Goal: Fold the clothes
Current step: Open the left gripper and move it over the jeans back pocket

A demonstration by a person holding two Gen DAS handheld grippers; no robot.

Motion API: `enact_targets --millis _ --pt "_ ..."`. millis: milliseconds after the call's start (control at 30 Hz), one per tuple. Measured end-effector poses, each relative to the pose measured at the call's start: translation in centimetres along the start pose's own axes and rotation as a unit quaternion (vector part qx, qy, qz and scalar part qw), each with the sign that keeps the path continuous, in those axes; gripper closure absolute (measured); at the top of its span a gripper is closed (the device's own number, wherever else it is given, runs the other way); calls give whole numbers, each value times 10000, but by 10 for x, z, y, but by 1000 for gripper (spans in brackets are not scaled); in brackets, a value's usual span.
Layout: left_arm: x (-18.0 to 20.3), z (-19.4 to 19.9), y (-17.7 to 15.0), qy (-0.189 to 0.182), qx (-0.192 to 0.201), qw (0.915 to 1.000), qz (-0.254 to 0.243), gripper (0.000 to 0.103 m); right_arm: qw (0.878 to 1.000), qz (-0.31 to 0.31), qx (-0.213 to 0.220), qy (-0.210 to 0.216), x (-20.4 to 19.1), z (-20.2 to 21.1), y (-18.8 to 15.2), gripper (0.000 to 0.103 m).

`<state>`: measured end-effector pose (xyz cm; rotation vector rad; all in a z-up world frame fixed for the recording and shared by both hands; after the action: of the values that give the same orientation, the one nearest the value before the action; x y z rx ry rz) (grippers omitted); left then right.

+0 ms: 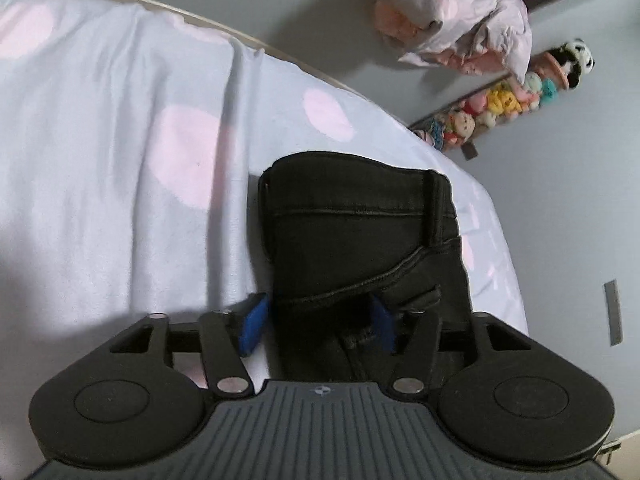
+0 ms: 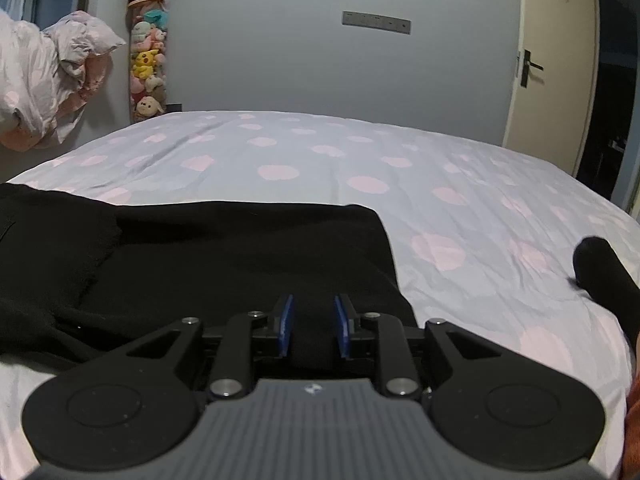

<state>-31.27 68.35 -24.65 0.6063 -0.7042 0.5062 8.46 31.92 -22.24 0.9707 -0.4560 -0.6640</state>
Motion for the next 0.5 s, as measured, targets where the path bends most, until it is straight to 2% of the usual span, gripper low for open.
enact_targets --millis 267,500 --pt "-5 -14 7 -359 127 9986 360 33 9998 0 -139 127 -11 -12 1 77" --pt "7 -9 5 -267 447 9986 1 53 9995 145 -204 182 -19 -11 -8 77"
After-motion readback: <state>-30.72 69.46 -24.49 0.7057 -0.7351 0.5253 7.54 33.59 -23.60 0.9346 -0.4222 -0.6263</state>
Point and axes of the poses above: each gripper's, at about its wrist camera, not at the fingertips, and z roughly against the way its jaws point, x to its right, y to its top, the point moved 6 cm from there along -z, roughly the way its jaws point, and after that the axes turned 1 degree about -z, right-handed, at the moved point
